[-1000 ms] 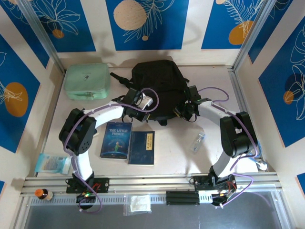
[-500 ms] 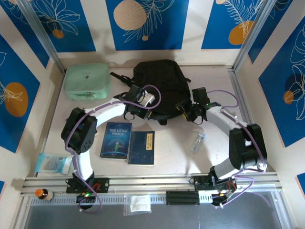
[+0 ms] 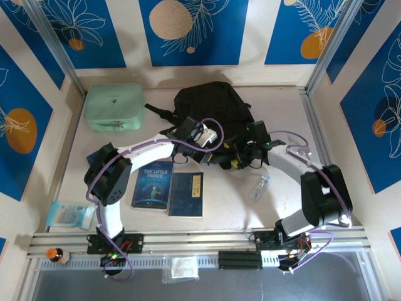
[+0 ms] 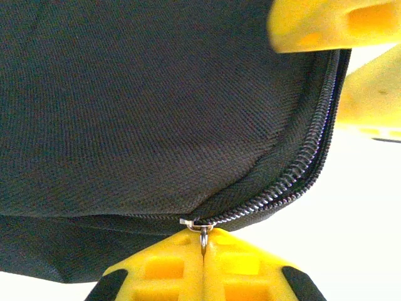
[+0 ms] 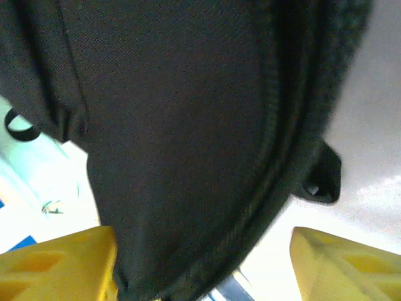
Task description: Pack books, pencil case, and school supplies into a backpack
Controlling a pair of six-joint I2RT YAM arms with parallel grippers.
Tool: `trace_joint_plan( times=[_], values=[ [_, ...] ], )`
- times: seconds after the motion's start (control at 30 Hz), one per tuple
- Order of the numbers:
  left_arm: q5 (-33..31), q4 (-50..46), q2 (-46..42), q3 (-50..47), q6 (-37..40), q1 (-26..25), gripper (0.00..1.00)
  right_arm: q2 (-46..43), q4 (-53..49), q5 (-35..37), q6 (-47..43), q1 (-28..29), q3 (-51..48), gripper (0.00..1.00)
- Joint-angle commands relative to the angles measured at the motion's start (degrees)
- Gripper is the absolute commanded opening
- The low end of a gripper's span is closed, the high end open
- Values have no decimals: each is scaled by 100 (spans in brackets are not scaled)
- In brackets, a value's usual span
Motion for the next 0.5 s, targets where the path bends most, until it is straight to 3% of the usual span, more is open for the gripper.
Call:
trace_joint_plan(
  times=[0.0, 0.1, 0.2, 0.33, 0.47],
  values=[
    [-110, -226, -262, 35, 61, 14, 0, 319, -161, 288, 78, 70, 328, 57],
    [-467, -464, -311, 14, 181, 39, 0, 371, -213, 696, -41, 133, 353, 31],
    [-926, -756, -380, -47, 350, 143, 0, 284, -428, 1046, -209, 146, 372, 17],
    [-1749, -1141, -478, -170, 816, 299, 0, 30, -639, 1355, -413, 124, 353, 10],
    [-2080, -1295, -342, -114, 1069, 508, 0, -226, -763, 1485, -590, 110, 377, 7]
  ],
)
